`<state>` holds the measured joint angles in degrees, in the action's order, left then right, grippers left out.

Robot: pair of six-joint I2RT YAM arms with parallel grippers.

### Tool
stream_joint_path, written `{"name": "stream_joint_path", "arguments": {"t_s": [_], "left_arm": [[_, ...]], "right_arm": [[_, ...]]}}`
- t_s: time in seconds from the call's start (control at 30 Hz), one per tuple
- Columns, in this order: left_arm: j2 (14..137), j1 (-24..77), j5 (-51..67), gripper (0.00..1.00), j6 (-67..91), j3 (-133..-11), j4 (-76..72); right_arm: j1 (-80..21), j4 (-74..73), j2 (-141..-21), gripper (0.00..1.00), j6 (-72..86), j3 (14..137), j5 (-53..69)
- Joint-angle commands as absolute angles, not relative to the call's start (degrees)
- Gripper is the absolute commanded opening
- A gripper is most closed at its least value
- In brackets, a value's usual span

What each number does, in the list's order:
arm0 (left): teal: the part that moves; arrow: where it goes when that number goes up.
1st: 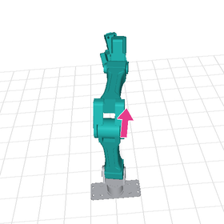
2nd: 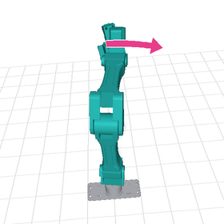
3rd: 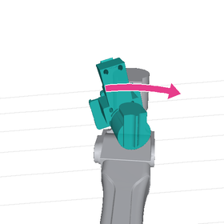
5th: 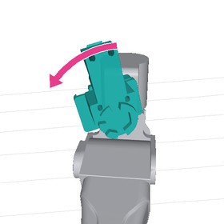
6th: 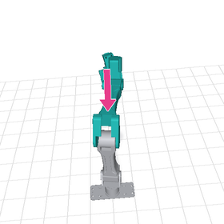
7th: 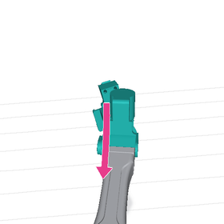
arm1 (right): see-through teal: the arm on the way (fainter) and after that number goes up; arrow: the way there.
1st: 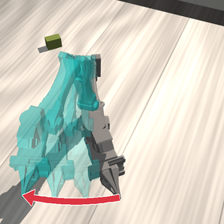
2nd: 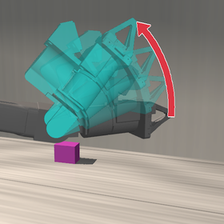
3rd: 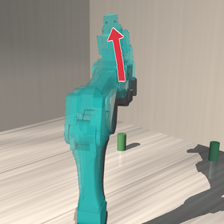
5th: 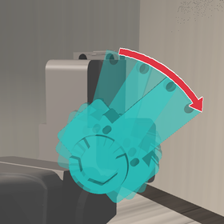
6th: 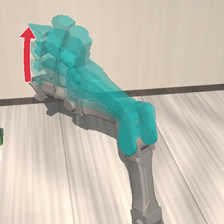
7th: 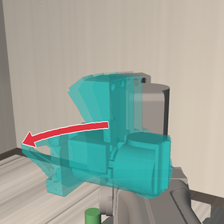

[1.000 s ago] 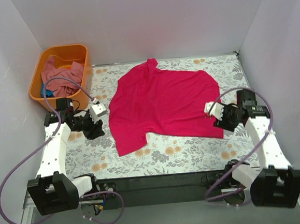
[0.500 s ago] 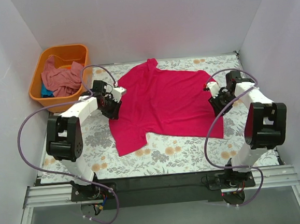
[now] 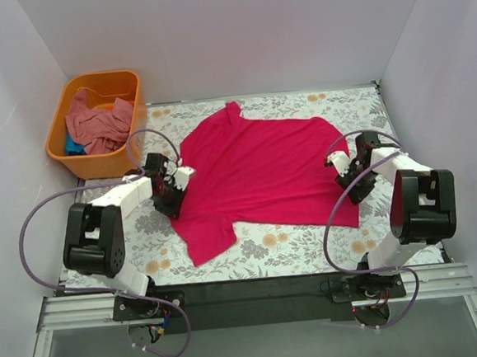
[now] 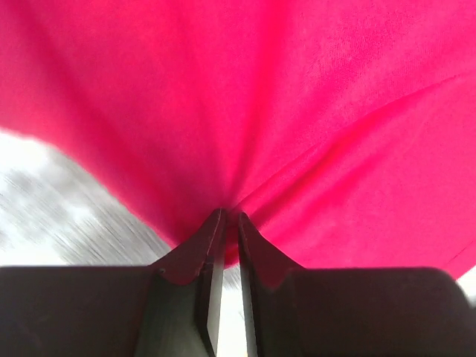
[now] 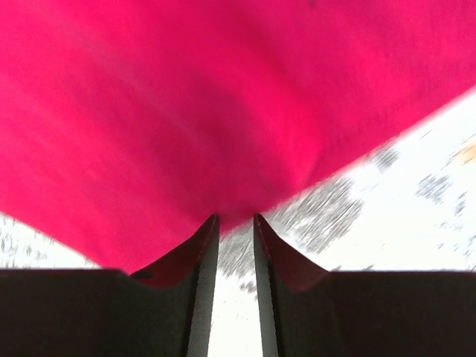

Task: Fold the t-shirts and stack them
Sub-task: Flatten the tshirt out

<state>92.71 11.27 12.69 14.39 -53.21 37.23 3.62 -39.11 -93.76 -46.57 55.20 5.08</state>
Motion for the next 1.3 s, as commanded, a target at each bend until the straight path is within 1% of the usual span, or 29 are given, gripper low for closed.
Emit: {"name": "stream_joint_path", "arguments": {"t_s": [0.0, 0.07, 0.13, 0.17, 0.2, 0.27, 0.3, 0.33, 0.43, 0.57, 0.7, 0.8, 0.83, 0.9, 0.93, 1.1, 1.2, 1.27], "left_arm": [[86.1, 12.0, 12.5, 0.11, 14.3, -48.4, 50.1], [82.6, 12.4, 14.8, 0.11, 14.2, -49.4, 54.7], [81.9, 12.5, 16.1, 0.11, 15.2, -54.3, 56.0], [82.7, 12.4, 17.1, 0.12, 15.6, -57.0, 56.1], [83.7, 12.4, 17.4, 0.13, 17.5, -61.8, 54.9], [87.8, 12.4, 18.5, 0.13, 19.5, -67.0, 53.5], [89.4, 12.4, 18.8, 0.13, 20.7, -69.2, 52.4], [91.1, 12.4, 18.8, 0.13, 23.1, -74.0, 50.5], [98.7, 12.3, 20.6, 0.13, 25.8, -81.7, 48.2], [105.7, 12.4, 21.8, 0.14, 27.3, -87.0, 46.1], [108.8, 12.3, 21.9, 0.15, 28.5, -88.1, 43.1], [110.0, 12.3, 22.9, 0.15, 29.0, -88.7, 43.4], [110.0, 12.4, 23.0, 0.15, 29.1, -88.5, 43.4], [109.4, 12.3, 23.2, 0.15, 29.4, -87.5, 43.4], [109.2, 12.3, 23.2, 0.15, 29.4, -86.9, 43.4], [107.2, 12.3, 23.0, 0.21, 29.4, -84.7, 43.2], [107.1, 12.3, 22.9, 0.25, 29.4, -85.0, 43.5], [107.1, 12.3, 22.6, 0.26, 29.3, -85.4, 43.8]], "right_arm": [[3.7, -43.8, -88.3, 0.30, -51.8, 52.3, 2.0], [3.7, -47.1, -85.5, 0.29, -54.3, 54.1, 4.1], [3.8, -49.1, -84.6, 0.29, -53.8, 57.5, 8.9], [3.7, -49.6, -84.9, 0.29, -52.7, 61.7, 10.4], [3.7, -50.5, -86.6, 0.29, -51.0, 64.4, 12.0], [3.6, -51.3, -89.5, 0.29, -46.4, 69.0, 16.1], [3.6, -51.4, -92.8, 0.29, -44.8, 73.6, 17.1], [3.5, -51.2, -94.6, 0.27, -43.3, 75.6, 17.9], [3.5, -50.5, -101.8, 0.27, -36.6, 85.1, 19.1], [3.5, -47.9, -108.8, 0.29, -30.8, 92.8, 20.2], [3.5, -45.7, -115.5, 0.32, -27.5, 98.3, 19.9], [3.5, -44.6, -119.8, 0.37, -26.7, 103.9, 19.7], [3.5, -44.3, -120.8, 0.40, -25.8, 105.5, 19.5], [3.4, -43.5, -124.2, 0.42, -25.0, 109.9, 19.5], [3.5, -43.2, -125.1, 0.45, -24.4, 111.3, 19.5], [3.4, -42.4, -132.7, 0.53, -22.5, 119.9, 22.5], [3.4, -42.5, -135.6, 0.55, -21.7, 122.0, 25.0], [3.4, -42.4, -136.8, 0.55, -21.5, 122.2, 26.5]]}}
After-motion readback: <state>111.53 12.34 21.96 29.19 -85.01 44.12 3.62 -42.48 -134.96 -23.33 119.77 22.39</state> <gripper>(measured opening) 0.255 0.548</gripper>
